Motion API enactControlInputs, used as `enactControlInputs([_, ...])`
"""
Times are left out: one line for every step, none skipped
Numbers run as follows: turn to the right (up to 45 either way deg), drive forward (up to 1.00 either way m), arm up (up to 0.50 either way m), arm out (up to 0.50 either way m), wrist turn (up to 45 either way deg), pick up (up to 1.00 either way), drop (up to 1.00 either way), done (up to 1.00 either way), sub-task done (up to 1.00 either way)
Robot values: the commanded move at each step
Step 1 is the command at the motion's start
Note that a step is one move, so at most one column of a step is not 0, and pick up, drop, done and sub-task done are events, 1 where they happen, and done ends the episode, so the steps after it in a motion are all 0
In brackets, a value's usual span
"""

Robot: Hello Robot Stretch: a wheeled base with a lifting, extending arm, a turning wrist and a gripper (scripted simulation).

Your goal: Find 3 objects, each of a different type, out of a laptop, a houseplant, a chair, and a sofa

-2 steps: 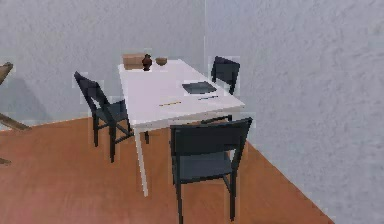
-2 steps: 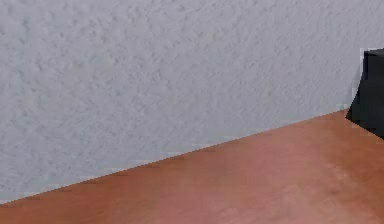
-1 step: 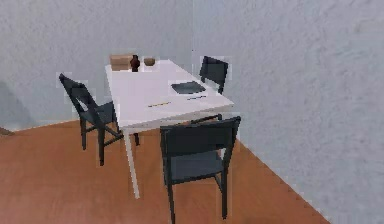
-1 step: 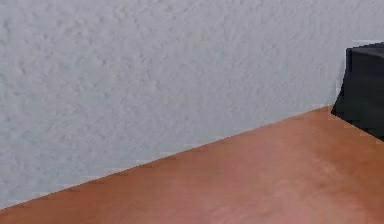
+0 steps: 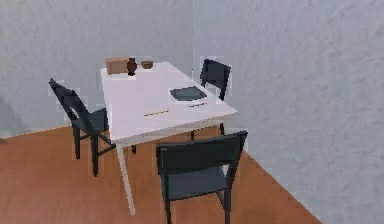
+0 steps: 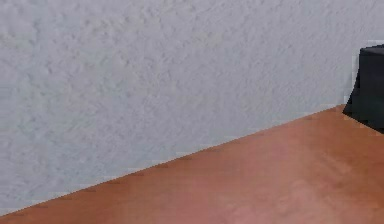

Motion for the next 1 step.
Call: enactControlInputs([0.0,0.0,0.0,0.0,0.0,0.0,0.0,1.0,0.0])
